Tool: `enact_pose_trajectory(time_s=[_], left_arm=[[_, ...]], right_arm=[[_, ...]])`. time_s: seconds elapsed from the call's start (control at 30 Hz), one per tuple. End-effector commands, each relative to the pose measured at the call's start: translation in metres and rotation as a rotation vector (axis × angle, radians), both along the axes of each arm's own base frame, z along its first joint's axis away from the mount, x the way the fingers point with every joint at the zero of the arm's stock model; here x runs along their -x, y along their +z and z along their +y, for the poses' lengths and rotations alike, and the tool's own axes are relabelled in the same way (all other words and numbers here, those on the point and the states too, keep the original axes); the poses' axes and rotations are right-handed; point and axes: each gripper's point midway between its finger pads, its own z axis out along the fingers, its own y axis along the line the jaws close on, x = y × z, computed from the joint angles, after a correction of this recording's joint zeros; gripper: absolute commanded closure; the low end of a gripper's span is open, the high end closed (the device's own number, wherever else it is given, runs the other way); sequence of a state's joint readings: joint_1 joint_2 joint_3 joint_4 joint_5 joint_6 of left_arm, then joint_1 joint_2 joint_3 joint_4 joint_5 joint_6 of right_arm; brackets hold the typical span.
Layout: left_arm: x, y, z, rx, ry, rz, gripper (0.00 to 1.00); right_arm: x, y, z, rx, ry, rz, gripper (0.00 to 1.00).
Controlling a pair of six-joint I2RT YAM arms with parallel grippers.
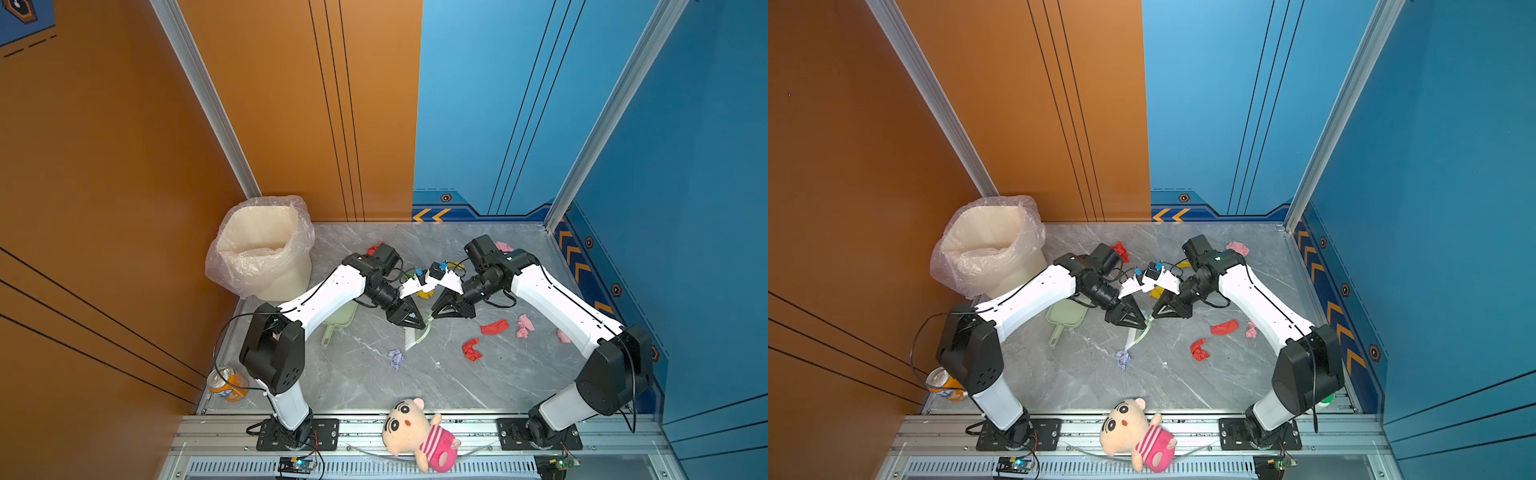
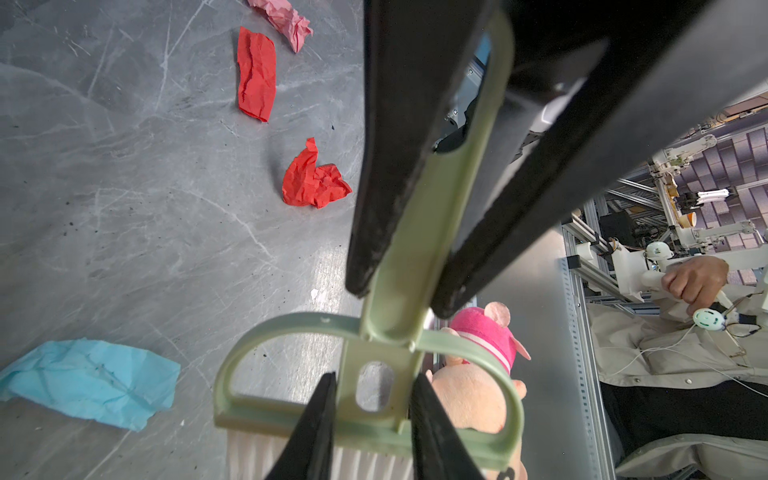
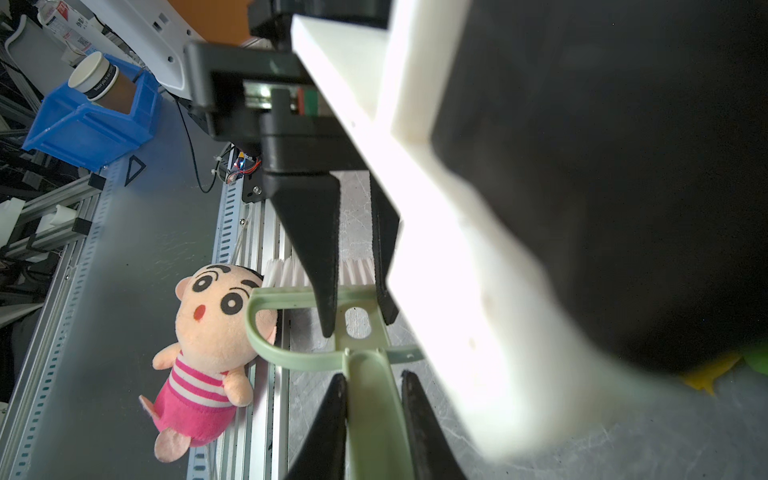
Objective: Sweep away the paper scraps from the table
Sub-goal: 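Open the left gripper and release the brush to the right gripper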
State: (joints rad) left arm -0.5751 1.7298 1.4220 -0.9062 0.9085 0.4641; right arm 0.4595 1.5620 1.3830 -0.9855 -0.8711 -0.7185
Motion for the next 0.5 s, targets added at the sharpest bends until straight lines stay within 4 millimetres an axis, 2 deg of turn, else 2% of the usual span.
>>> enact_pose_trajectory(time_s=[0.0,0.47], left_arm=[[-0.0126,0.0158,-0.0015,0.016,0.026,-0.065,0.70],[-0.0128,0.0167,-0.0006,0.022,0.026,-0.063,0.64]], right_arm=[[0.0073,0.0000,0.0017,0.015,0.023,0.015,1.00],[0.0052,0.0013,0.0021,0.011,0.019,0.000,1.00]])
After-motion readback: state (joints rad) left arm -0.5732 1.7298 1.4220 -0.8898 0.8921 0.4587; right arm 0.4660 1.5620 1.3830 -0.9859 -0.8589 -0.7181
